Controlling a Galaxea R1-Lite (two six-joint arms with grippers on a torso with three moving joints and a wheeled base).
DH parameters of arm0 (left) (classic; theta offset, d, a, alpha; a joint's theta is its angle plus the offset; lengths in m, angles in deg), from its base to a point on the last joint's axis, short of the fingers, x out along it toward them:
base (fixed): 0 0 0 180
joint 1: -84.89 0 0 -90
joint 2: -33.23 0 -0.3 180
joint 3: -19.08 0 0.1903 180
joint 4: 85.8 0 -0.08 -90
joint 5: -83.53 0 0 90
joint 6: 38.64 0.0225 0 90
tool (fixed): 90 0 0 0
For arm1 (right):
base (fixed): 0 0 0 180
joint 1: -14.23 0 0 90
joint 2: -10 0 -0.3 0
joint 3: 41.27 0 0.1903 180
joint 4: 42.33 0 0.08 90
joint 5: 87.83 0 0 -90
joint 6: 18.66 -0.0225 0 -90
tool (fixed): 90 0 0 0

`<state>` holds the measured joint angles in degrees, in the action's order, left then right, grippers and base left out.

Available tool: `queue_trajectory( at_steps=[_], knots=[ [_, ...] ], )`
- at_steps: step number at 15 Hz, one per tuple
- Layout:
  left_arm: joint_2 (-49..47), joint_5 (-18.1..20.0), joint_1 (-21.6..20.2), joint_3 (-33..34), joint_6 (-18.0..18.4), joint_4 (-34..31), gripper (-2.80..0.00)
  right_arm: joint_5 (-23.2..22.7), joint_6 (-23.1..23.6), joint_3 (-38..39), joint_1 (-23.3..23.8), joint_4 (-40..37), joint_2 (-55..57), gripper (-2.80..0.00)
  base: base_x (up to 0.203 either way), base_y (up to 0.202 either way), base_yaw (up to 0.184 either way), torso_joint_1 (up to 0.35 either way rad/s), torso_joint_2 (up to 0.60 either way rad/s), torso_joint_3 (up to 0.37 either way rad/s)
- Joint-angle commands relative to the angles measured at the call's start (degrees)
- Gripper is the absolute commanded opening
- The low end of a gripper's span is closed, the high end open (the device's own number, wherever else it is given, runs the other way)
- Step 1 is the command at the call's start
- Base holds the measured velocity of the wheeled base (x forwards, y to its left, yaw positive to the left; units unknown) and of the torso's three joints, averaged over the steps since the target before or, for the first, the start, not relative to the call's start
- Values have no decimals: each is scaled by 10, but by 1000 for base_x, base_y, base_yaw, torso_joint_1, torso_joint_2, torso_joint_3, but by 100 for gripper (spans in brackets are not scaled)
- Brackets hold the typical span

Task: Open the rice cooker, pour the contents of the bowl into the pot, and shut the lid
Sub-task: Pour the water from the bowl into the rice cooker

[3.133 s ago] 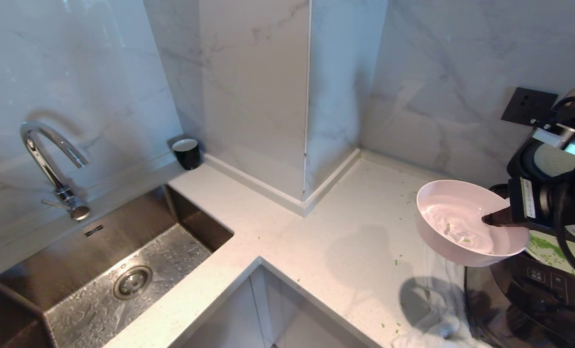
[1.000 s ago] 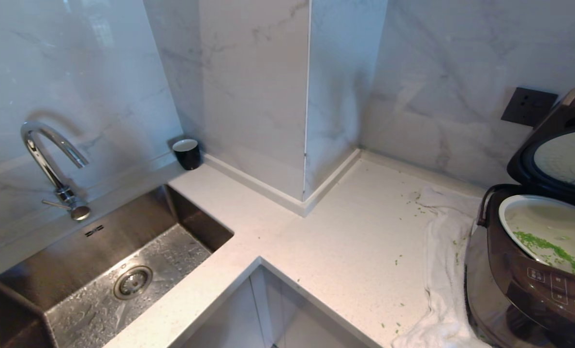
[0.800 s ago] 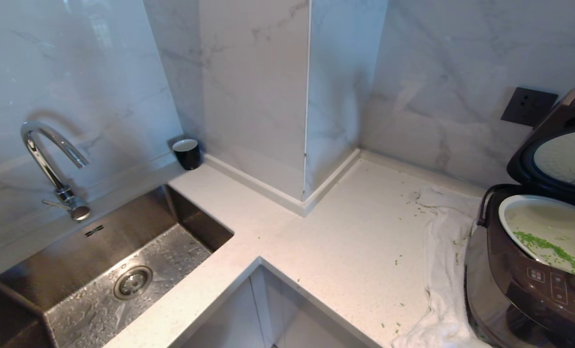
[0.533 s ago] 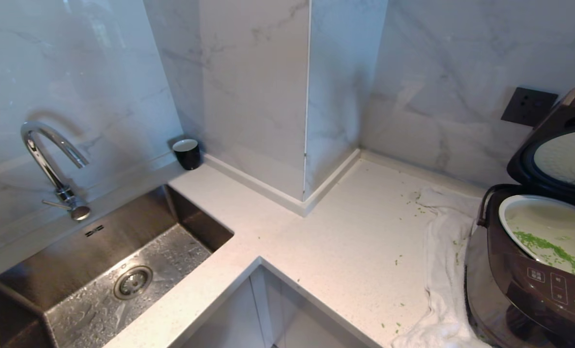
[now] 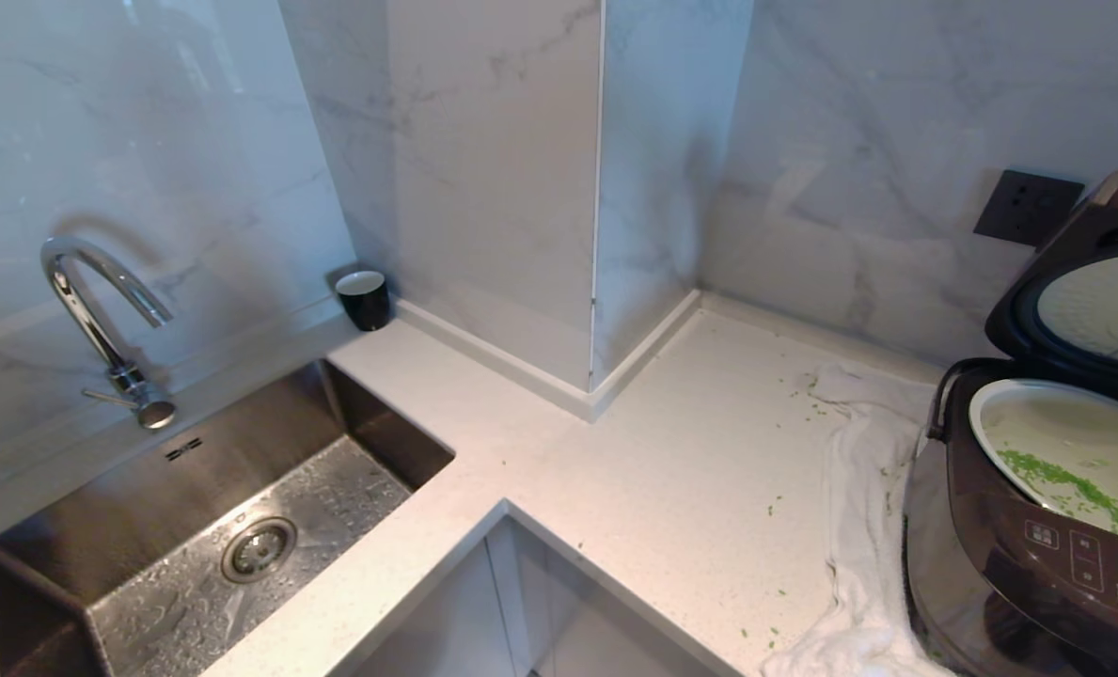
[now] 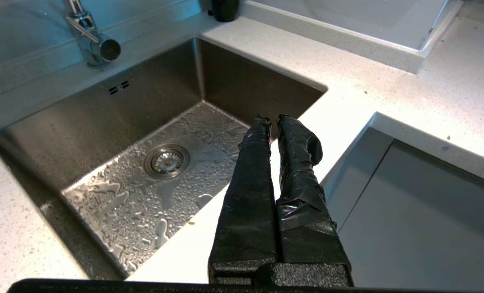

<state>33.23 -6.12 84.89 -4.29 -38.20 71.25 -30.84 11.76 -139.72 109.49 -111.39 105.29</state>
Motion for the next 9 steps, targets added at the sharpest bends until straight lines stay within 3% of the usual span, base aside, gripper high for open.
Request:
queue_trajectory(
  at_steps=[1,5,9],
  knots=[
    [-1,0,0,2,0,0,-280,-2,4,-10,23,-3,43,-280,0,0,0,0,0,0],
    [-1,0,0,2,0,0,-280,0,17,-25,66,-2,108,-280,0,0,0,0,0,0],
    [-1,0,0,2,-1,0,-280,8,19,-20,79,21,150,-280,0,0,0,0,0,0]
  ],
)
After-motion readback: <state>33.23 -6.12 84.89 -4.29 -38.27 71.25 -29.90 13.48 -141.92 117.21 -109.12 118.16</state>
